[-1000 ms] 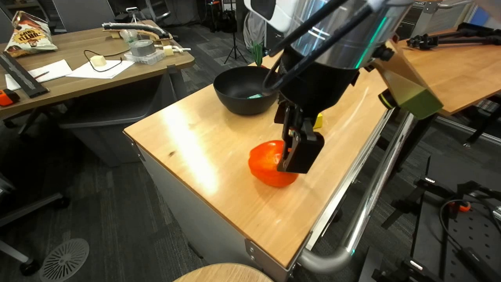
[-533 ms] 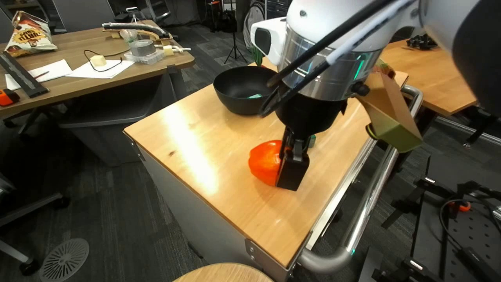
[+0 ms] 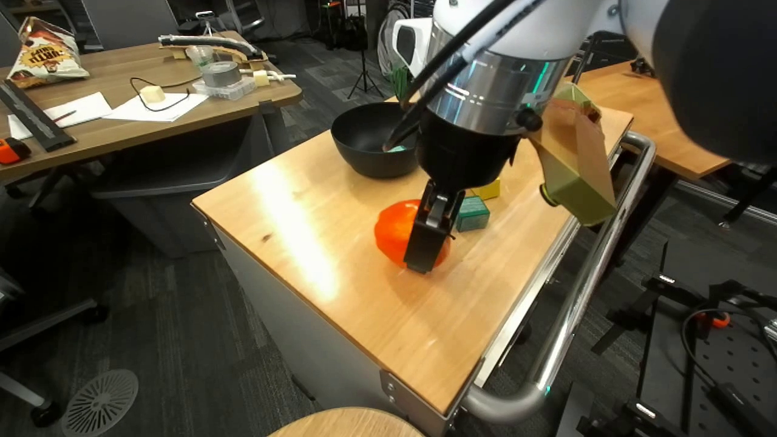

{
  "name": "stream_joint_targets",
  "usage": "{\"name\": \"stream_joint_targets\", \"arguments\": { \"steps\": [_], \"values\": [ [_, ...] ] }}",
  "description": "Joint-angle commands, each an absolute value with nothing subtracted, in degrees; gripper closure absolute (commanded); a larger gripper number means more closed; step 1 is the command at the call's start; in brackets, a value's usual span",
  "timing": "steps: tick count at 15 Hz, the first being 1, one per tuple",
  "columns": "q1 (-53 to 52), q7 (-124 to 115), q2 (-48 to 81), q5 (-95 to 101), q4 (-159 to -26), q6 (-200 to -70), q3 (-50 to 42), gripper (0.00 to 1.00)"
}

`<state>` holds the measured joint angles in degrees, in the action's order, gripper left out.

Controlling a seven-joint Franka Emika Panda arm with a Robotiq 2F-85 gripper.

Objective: Move the apple backwards, place the radish and blocks inside the black bowl

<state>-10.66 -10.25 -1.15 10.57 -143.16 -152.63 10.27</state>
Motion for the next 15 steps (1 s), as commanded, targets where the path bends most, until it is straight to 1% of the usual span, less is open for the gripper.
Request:
{"name": "stream_joint_targets", "arguments": {
  "steps": [1, 6, 8, 10, 15],
  "values": [
    [-8.77, -6.7, -4.6, 11.66, -141.76, -155.76, 8.66, 0.41],
    [-3.39, -4.06, -9.94, 22.67, -139.24, -160.14, 6.16, 0.41],
    [-0.97, -10.45, -11.34, 25.94, -139.3, -160.72, 5.92, 0.41],
    [-0.9, -15.57, -11.64, 23.05, -140.56, -157.73, 6.97, 0.41],
    [4.36, -36.05, -9.45, 32.39, -139.45, -156.29, 8.7, 0.41]
  ]
}}
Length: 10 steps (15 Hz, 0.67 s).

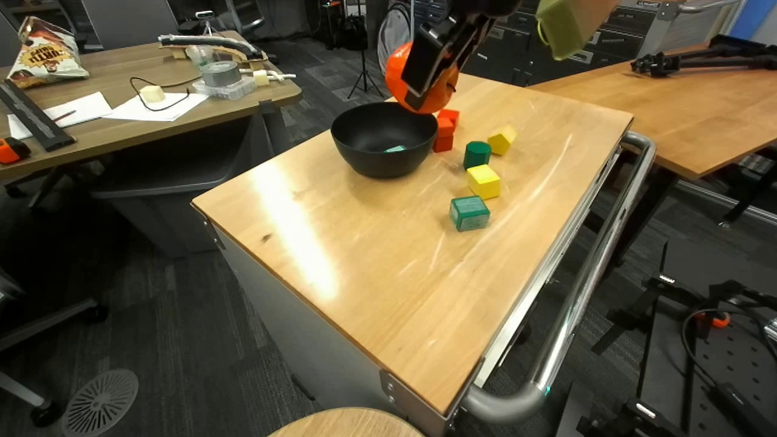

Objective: Move the apple backwards, place the radish and blocks inside the black bowl

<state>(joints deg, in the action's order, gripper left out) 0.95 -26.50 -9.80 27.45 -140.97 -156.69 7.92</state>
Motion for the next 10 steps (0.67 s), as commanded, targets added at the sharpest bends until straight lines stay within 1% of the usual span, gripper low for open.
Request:
{"name": "stream_joint_targets", "arguments": {
  "steps": [1, 3, 5, 8, 10],
  "values": [
    [4.92, -38.97, -9.16, 34.13, -138.98, -155.62, 8.78, 0.41],
    [8.09, -47.13, -9.35, 44.89, -138.22, -156.04, 9.74, 0.41],
    [13.17, -53.88, -10.5, 55.29, -137.24, -154.93, 13.34, 0.41],
    [15.69, -68.72, -7.63, 64.95, -134.12, -150.78, 15.57, 0.41],
    [14.94, -77.47, -4.67, 68.61, -132.64, -147.11, 16.78, 0.41]
  ]
}}
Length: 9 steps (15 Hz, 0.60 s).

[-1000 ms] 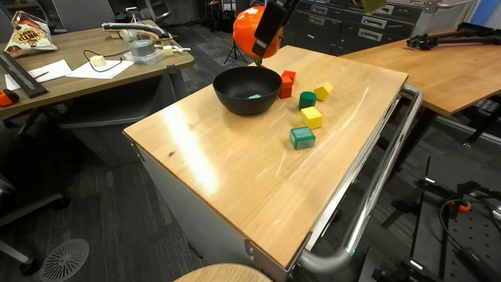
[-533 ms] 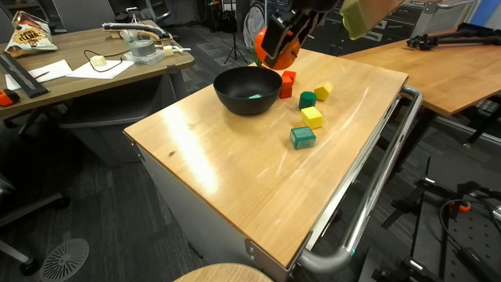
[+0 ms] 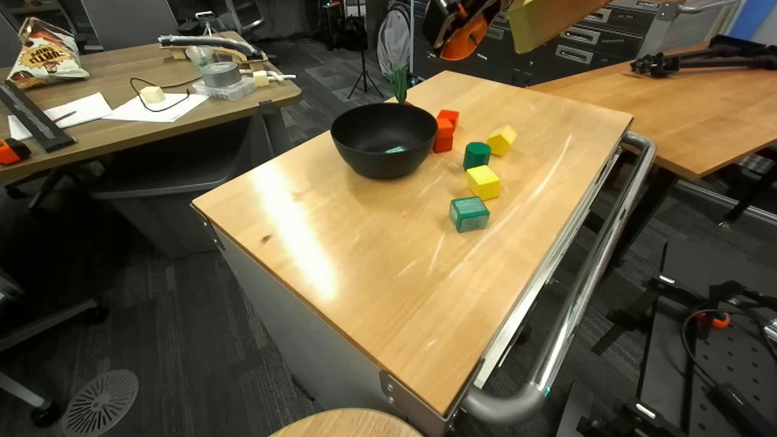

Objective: Move the apple backwards, place the radish and blocks inside the black bowl

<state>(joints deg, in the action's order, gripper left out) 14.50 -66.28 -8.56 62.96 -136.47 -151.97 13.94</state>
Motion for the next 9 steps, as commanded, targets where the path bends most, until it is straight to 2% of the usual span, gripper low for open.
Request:
{"name": "stream_joint_targets", "arguments": {
  "steps": [1, 9],
  "values": [
    [14.01, -79.28, -3.18, 66.07, -132.4, -145.98, 17.01, 0.41],
    [10.26, -80.93, 0.53, 37.31, -132.76, -150.79, 20.17, 0.41]
  ]
}}
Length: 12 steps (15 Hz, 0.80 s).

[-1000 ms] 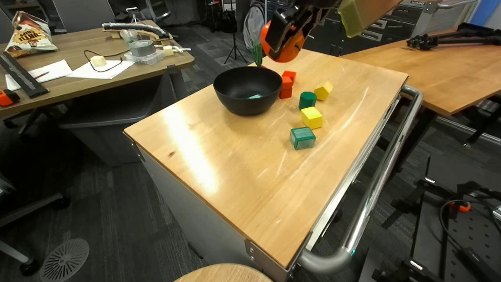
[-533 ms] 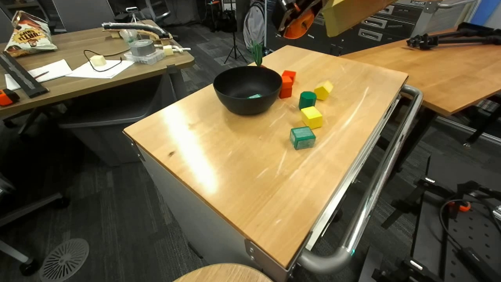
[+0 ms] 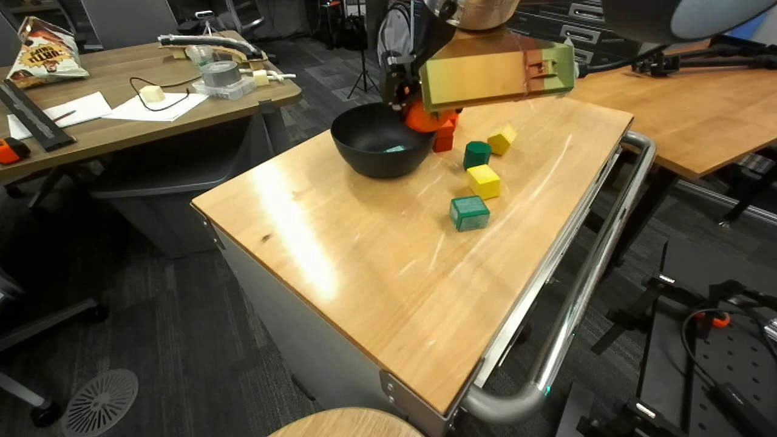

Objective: Move the apple backwards, place the radish and blocks inside the black bowl

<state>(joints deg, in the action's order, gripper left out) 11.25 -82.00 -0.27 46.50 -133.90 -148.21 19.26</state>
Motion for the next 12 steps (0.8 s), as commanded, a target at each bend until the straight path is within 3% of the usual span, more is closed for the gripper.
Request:
{"name": "stream_joint_targets", "arguments": {
  "steps": [1, 6, 12],
  "values": [
    [9.75, -78.25, 0.85, 32.78, -132.85, -153.09, 20.74, 0.41],
    [-2.32, -56.96, 1.31, 10.21, -130.98, -158.43, 15.81, 0.41],
    [-9.57, -31.39, 1.12, -9.85, -130.02, -150.4, 15.98, 0.41]
  ]
}}
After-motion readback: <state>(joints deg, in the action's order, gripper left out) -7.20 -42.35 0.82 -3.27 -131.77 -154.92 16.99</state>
